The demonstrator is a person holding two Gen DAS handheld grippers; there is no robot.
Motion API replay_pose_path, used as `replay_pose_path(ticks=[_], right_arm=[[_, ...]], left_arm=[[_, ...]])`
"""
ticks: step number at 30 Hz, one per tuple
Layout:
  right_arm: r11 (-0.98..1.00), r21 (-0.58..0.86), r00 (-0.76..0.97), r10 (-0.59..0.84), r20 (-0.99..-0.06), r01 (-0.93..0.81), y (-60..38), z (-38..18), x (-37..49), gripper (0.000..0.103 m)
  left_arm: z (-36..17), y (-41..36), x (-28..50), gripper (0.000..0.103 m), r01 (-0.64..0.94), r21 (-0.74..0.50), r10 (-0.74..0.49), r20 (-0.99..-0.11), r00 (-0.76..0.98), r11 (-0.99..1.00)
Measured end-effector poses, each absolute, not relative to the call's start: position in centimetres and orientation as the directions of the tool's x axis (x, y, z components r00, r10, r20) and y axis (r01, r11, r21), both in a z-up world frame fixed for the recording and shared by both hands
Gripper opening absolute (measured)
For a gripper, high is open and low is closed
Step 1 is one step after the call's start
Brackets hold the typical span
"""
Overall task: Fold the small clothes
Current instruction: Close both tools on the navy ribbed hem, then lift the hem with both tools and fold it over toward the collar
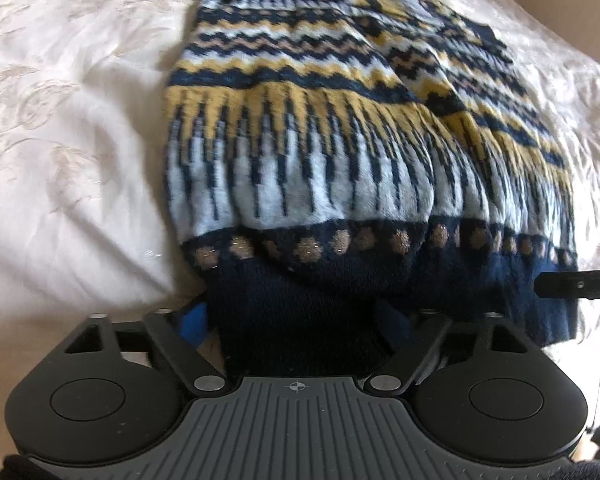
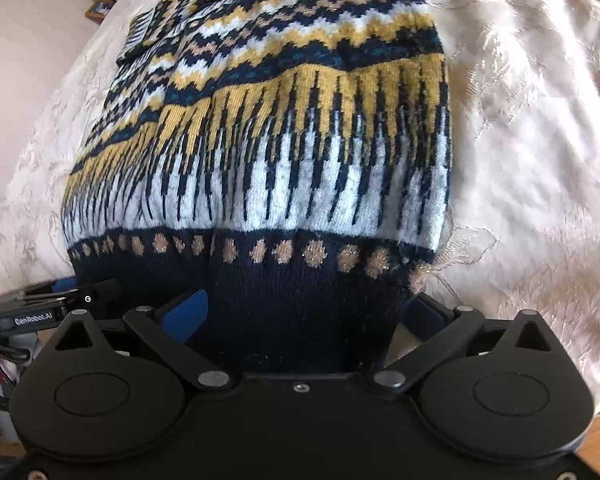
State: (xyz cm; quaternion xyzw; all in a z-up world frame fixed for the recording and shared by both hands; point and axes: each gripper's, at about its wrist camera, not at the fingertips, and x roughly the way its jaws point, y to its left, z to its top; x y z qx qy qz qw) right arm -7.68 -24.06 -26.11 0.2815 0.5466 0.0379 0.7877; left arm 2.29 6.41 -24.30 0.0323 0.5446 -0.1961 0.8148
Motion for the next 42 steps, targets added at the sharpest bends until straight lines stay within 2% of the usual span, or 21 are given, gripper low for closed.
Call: replay_pose_path(ticks=[2, 3, 4, 5, 7, 9, 12, 13, 28, 42], right_arm=[[0.841, 0.478, 0.401, 0.359, -0.843, 0.253, -24.2, -25.9, -7.8, 0.084], [0.842, 0.477, 0.403, 0.356, -0.843, 0.254, -24.3, -25.7, -7.9, 0.072], [0.837, 0.484, 0.405, 0.361, -0.840, 0.257, -24.4, -25.6, -8.1, 0.059], [0.826, 0.500, 0.407, 0.376, -0.833, 0.261, -24.5, -25.6, -8.2, 0.053], [0.797, 0.539, 0.417, 0.408, -0.812, 0.271, -24.8, -25.4, -8.6, 0.029], [0.796, 0.541, 0.434, 0.400, -0.807, 0.272, -24.8, -24.9, -9.1, 0.018], [0.785, 0.559, 0.473, 0.398, -0.786, 0.268, -25.1, -23.8, -10.0, 0.015], [0.783, 0.564, 0.490, 0.396, -0.777, 0.263, -25.1, -23.3, -10.3, 0.014], [0.730, 0.657, 0.676, 0.390, -0.625, 0.186, -26.6, -16.3, -11.0, 0.013], [0.663, 0.737, 0.783, 0.384, -0.489, 0.136, -30.5, -10.9, -5.1, 0.013]], left_arm=[[-24.0, 7.0, 2.1, 0.059, 0.341, -0.169, -0.289, -0.896, 0.338, 0.925], [-23.9, 7.2, 2.0, 0.055, 0.339, -0.172, -0.292, -0.894, 0.341, 0.925], [-23.7, 7.4, 1.9, 0.046, 0.339, -0.173, -0.293, -0.891, 0.346, 0.925], [-23.5, 7.6, 1.8, 0.035, 0.340, -0.174, -0.297, -0.888, 0.351, 0.924], [-23.2, 7.8, 1.6, 0.021, 0.343, -0.178, -0.303, -0.883, 0.357, 0.922], [-22.8, 7.8, 1.4, 0.015, 0.343, -0.170, -0.299, -0.879, 0.371, 0.924], [-21.8, 7.9, 0.9, 0.012, 0.343, -0.163, -0.302, -0.865, 0.402, 0.925], [-21.4, 7.9, 0.7, 0.006, 0.347, -0.162, -0.305, -0.858, 0.413, 0.924], [-14.1, 8.8, -0.2, 0.006, 0.359, -0.204, -0.384, -0.737, 0.556, 0.911], [-8.3, 7.3, 6.4, 0.006, 0.332, -0.266, -0.424, -0.629, 0.652, 0.905]])
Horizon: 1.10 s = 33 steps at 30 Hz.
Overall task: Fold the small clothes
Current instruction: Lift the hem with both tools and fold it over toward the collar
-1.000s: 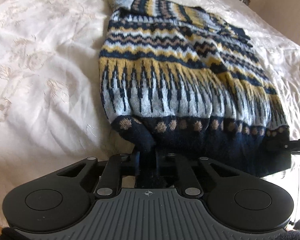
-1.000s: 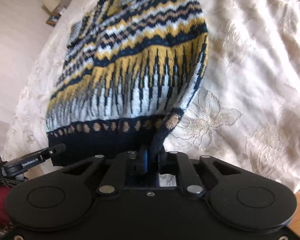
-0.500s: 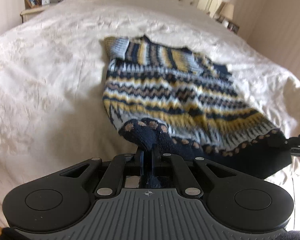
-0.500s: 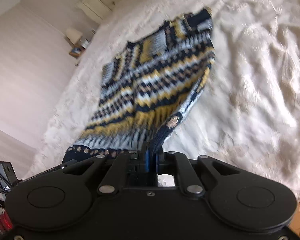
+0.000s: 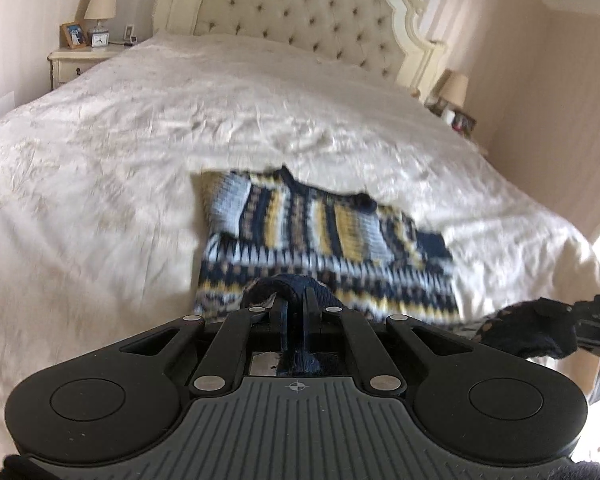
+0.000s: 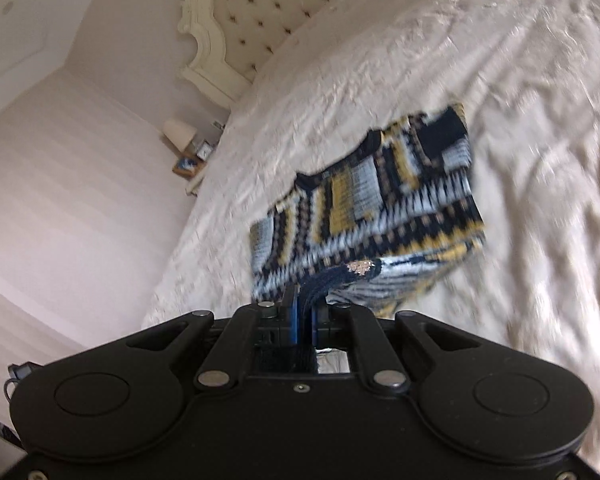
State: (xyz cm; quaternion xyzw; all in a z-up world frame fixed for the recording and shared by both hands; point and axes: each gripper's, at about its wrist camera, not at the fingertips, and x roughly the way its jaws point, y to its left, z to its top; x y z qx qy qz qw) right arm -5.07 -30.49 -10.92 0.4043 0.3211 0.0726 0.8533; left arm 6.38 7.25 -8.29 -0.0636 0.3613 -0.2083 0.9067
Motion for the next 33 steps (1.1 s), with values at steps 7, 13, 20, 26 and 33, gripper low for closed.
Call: replay_pose_path(ticks=[7, 13, 20, 26, 33], right_arm=[[0.642, 0.755, 0.804, 0.376, -0.461, 0.133, -32.7, -9.5, 0.6, 0.013], [0.642, 0.752, 0.809, 0.359, -0.465, 0.148, -34.2, -9.6, 5.9, 0.013], [0.629, 0.750, 0.808, 0.324, -0.491, 0.203, -35.2, -10.7, 11.0, 0.013], [0.618, 0.745, 0.794, 0.308, -0.524, 0.252, -35.4, -12.1, 14.2, 0.013], [0.617, 0.720, 0.765, 0.282, -0.579, 0.318, -35.7, -14.4, 17.4, 0.013]], left_arm=[[-6.7, 5.6, 12.1, 0.006, 0.325, -0.285, -0.432, -0.589, 0.683, 0.902], [-6.6, 4.3, 17.4, 0.006, 0.327, -0.285, -0.433, -0.586, 0.685, 0.901], [-7.6, 3.0, 22.5, 0.006, 0.347, -0.279, -0.444, -0.606, 0.659, 0.896], [-9.1, 2.5, 26.1, 0.006, 0.341, -0.290, -0.447, -0.631, 0.634, 0.894], [-11.6, 2.0, 29.6, 0.006, 0.331, -0.297, -0.442, -0.673, 0.593, 0.896]])
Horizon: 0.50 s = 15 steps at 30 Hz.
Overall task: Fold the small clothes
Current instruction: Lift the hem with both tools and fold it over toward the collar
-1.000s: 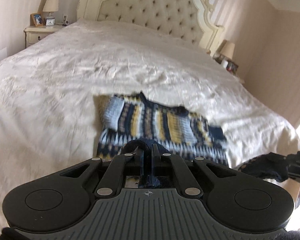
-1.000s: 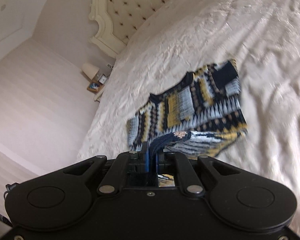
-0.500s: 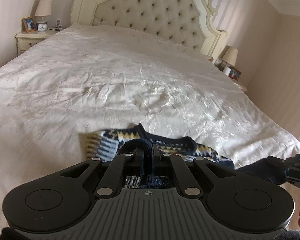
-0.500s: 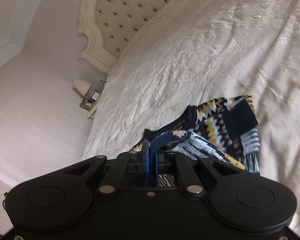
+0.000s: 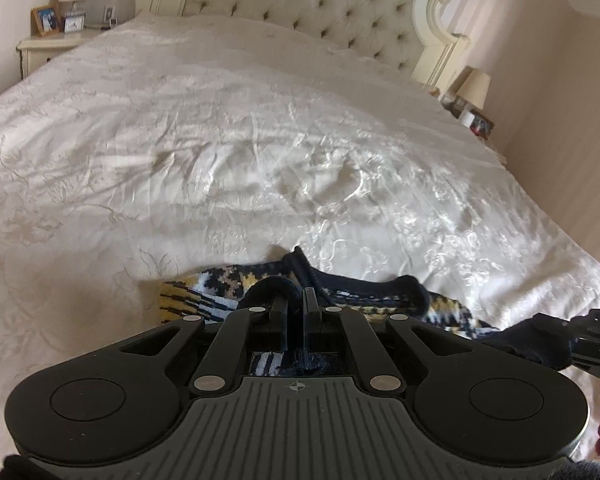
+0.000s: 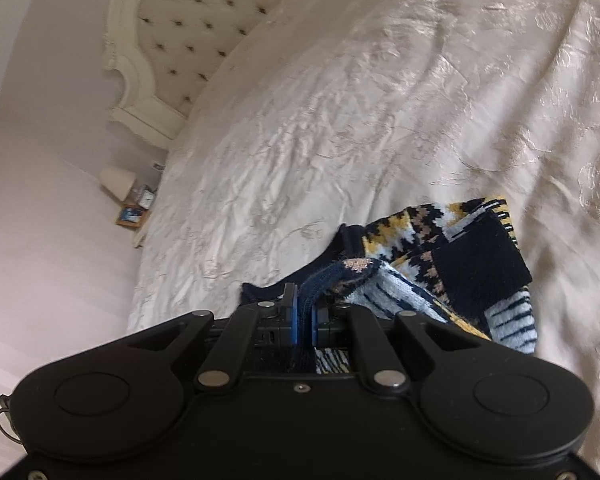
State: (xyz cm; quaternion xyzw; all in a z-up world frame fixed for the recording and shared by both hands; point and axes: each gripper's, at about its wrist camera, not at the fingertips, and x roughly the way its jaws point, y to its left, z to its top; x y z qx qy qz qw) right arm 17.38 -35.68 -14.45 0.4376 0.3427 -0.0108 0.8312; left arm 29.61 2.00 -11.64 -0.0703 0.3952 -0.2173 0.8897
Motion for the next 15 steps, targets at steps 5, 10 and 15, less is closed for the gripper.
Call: replay_pose_path(ticks=[5, 10, 15], right_arm=[[0.615, 0.702, 0.744, 0.264, -0.614, 0.361, -35.8, -15.9, 19.2, 0.013], [0.613, 0.683, 0.726, 0.244, -0.643, 0.398, -36.1, -17.2, 21.2, 0.013], [0.602, 0.665, 0.701, 0.231, -0.674, 0.441, -36.5, -18.6, 23.2, 0.014]], left_arm=[[-13.5, 1.9, 31.9, 0.006, 0.313, -0.313, -0.441, -0.693, 0.570, 0.897], [-15.3, 1.4, 34.2, 0.006, 0.305, -0.313, -0.434, -0.714, 0.549, 0.900], [-16.7, 0.9, 36.1, 0.006, 0.308, -0.296, -0.422, -0.737, 0.528, 0.904]])
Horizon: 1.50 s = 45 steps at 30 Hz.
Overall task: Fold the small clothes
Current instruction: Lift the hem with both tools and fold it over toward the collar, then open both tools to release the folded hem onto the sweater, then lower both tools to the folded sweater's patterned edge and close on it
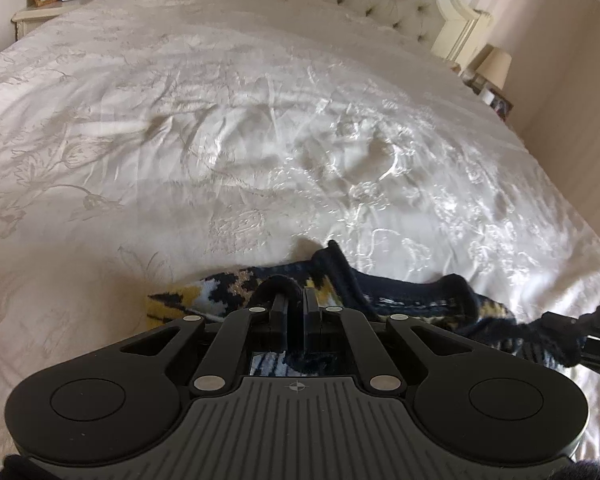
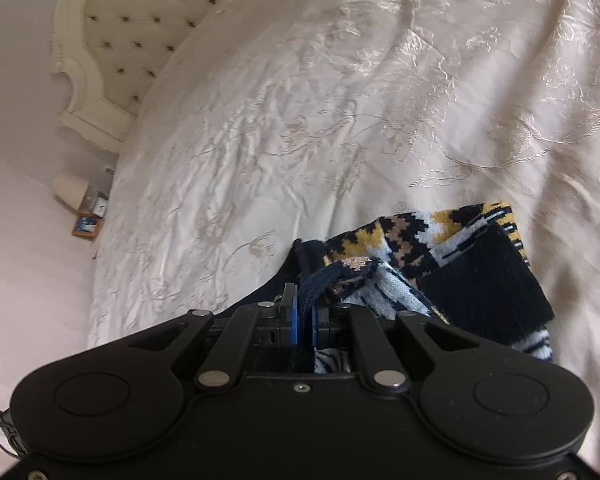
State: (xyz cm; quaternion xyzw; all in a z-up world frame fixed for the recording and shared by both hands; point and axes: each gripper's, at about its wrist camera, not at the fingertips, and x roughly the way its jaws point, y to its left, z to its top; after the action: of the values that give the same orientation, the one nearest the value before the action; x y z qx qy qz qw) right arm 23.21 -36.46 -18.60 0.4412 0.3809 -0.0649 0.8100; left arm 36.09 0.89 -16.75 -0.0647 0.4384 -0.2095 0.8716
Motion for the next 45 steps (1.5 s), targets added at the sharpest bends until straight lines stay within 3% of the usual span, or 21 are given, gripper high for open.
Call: replay_pose_path(ticks=[4, 11, 16, 24, 27, 35, 42, 45], right_arm=[[0.602, 0.643, 0.671, 0.225, -0.706, 0.474, -36.6, -19.6, 24.7, 0.021], [0.603, 0.615, 0.634, 0.220, -0.741, 0.508, -36.7, -20.8, 26.3, 0.023], [0.577, 0.616, 0.644, 0.192, -0.741, 0.536, -37.3, -21.2, 26.6, 0.053], [0.589, 0.610, 0.680, 0.134, -0.720, 0.530, -38.6, -19.8, 26.0, 0.056], [0.637, 0.579, 0.678, 0.119, -0.725, 0.508, -38.7, -19.0, 25.1, 0.057], [0.694, 0.523, 0.648, 0.105, -0.754, 0.495, -38.0, -18.8, 20.4, 0.059], [0.792, 0.417, 0.594, 0.086, -0.800, 0.446, -35.6, -19.1, 16.2, 0.069], [0.849, 0.371, 0.591, 0.088, -0.802, 0.377, -34.3, -18.9, 15.0, 0.080]], left_arm=[[-17.8, 0.9, 37.3, 0.007, 0.293, -0.299, -0.413, -0.752, 0.513, 0.908], [-18.3, 1.1, 38.4, 0.009, 0.275, -0.319, -0.418, -0.759, 0.499, 0.907], [-18.0, 1.7, 39.0, 0.014, 0.251, -0.338, -0.421, -0.753, 0.506, 0.907], [-15.9, 4.0, 40.3, 0.017, 0.225, -0.344, -0.410, -0.714, 0.568, 0.912], [-15.0, 4.8, 40.0, 0.026, 0.240, -0.332, -0.409, -0.708, 0.576, 0.912], [-15.1, 5.0, 35.2, 0.031, 0.350, -0.281, -0.431, -0.753, 0.497, 0.894], [-16.9, 5.1, 28.8, 0.032, 0.399, -0.239, -0.411, -0.802, 0.433, 0.885], [-17.4, 5.4, 27.0, 0.043, 0.406, -0.239, -0.411, -0.812, 0.414, 0.882]])
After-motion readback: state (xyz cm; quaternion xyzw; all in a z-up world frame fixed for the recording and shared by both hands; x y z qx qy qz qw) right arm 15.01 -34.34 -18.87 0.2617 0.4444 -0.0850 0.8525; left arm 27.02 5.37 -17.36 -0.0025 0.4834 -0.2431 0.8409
